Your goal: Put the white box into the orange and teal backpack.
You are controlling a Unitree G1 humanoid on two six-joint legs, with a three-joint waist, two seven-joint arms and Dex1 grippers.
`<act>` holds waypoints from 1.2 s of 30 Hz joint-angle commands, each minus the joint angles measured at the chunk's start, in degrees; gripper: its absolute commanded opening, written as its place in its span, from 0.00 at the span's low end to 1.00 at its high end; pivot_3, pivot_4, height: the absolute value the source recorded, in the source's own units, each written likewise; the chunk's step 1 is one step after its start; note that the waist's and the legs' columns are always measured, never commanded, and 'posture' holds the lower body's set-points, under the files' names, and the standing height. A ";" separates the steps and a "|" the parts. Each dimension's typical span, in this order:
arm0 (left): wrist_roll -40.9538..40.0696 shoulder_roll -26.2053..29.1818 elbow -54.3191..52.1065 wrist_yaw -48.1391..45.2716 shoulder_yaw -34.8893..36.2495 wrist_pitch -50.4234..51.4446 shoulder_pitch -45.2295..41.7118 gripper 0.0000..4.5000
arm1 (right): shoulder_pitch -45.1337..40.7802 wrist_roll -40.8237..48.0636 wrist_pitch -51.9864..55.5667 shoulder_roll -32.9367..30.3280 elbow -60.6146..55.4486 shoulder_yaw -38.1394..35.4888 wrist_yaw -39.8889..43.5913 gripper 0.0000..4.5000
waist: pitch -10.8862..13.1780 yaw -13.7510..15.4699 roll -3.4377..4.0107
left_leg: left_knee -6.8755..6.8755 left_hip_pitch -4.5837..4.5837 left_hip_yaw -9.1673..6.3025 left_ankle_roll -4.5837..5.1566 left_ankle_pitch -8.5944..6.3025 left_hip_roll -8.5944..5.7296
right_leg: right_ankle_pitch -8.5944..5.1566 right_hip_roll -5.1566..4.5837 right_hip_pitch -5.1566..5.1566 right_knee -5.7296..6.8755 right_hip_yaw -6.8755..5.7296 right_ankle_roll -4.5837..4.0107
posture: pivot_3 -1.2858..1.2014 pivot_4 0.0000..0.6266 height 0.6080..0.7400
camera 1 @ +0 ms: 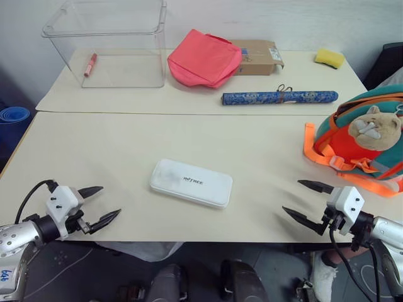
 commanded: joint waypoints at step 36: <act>1.97 -5.48 -2.18 -0.87 -21.98 13.78 -27.03 0.01 | -26.26 -8.57 19.78 3.59 -3.19 20.79 -1.90 0.00 | -0.11 1.20 -0.22 | 0.42 -0.06 0.19 0.10 0.02 0.00 | 0.01 0.15 -0.10 0.53 -0.23 0.01 | 0.52 0.24 1.00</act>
